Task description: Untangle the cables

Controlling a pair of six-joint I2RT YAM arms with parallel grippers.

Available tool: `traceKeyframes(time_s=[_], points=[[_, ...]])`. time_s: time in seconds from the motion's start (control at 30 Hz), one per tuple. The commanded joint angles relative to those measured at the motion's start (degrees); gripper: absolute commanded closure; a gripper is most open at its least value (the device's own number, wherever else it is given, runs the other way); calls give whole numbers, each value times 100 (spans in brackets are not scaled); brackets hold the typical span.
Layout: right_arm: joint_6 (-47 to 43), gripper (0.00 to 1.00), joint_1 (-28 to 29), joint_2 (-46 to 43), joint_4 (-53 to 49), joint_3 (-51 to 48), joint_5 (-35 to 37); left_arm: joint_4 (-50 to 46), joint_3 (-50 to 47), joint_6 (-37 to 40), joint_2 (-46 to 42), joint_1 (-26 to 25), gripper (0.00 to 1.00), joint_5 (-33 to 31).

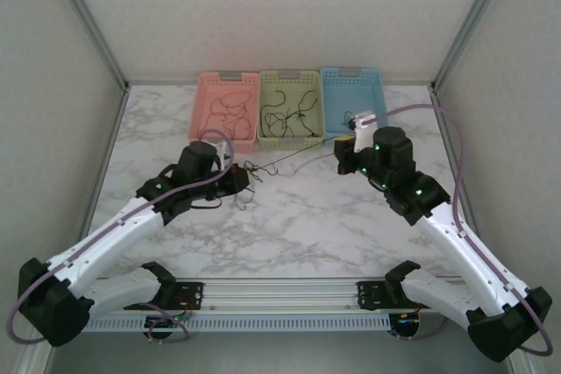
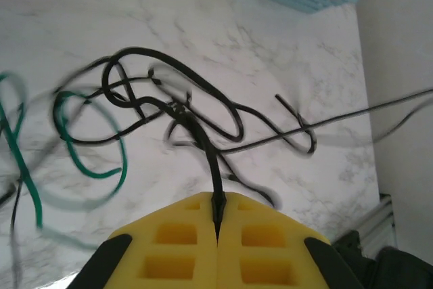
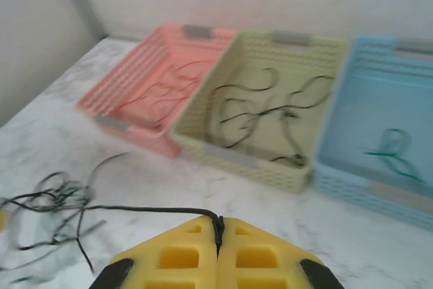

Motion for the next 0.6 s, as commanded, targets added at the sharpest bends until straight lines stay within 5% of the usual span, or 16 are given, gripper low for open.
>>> traceKeyframes(time_s=[0.0, 0.47, 0.57], points=[[287, 100, -553, -113, -265, 120, 1324, -1310, 269, 436, -354, 400, 100, -574], [1120, 100, -1880, 22, -980, 72, 2323, -2174, 694, 844, -633, 682, 100, -1260], [1246, 100, -2120, -17, -920, 44, 2081, -2118, 669, 832, -717, 697, 100, -1172]])
